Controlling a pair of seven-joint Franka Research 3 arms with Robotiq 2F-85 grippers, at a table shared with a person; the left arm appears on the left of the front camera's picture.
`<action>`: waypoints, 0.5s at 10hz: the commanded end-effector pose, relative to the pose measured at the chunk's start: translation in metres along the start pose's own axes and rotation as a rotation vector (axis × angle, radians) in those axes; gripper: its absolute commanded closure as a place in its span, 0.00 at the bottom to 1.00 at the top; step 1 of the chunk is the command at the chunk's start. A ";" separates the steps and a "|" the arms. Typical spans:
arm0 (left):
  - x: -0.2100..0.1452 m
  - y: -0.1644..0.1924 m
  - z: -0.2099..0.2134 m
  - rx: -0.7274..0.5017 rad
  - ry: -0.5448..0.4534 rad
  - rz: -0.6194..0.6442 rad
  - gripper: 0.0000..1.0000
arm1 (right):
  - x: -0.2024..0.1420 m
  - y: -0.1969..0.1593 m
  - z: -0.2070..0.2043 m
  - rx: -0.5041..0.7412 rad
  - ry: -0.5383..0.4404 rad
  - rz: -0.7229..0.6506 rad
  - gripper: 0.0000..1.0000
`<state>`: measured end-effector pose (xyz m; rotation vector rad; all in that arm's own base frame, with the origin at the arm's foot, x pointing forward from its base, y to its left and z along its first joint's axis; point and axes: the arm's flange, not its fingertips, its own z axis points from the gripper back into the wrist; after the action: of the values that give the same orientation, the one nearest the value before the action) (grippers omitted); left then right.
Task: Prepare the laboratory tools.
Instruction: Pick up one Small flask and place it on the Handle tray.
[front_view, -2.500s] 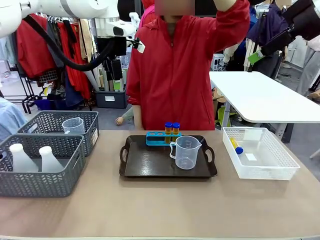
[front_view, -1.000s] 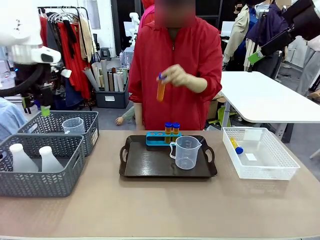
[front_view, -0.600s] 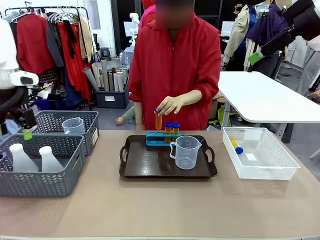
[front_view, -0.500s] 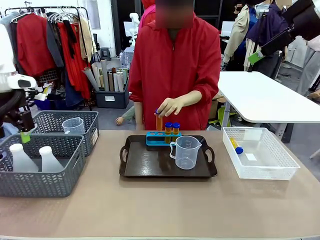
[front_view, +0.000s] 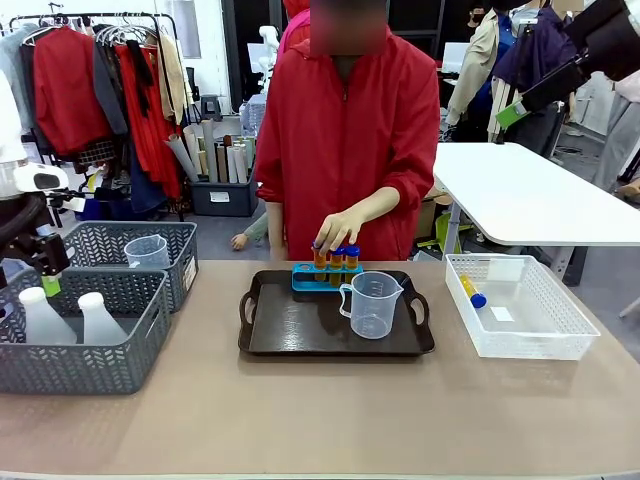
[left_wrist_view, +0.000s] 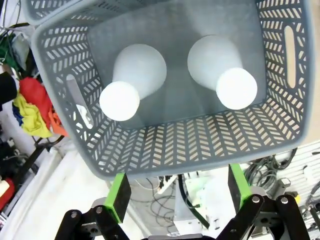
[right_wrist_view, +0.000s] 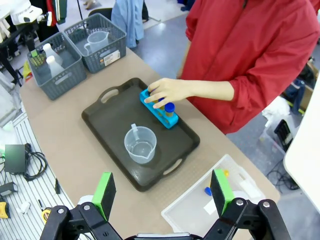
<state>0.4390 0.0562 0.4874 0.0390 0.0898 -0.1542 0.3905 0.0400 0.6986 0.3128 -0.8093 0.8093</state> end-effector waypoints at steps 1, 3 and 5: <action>-0.003 0.004 0.003 -0.004 0.005 -0.001 0.00 | 0.001 0.000 0.001 0.010 -0.010 0.004 0.00; 0.015 0.002 -0.007 0.016 -0.063 -0.018 0.00 | 0.001 0.000 0.001 0.010 -0.010 0.004 0.00; 0.024 0.015 -0.023 0.030 -0.153 0.128 0.00 | 0.001 0.000 0.001 0.010 -0.010 0.004 0.00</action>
<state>0.4609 0.0624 0.4752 0.0471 -0.0042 -0.1031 0.3905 0.0400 0.6987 0.3128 -0.8094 0.8093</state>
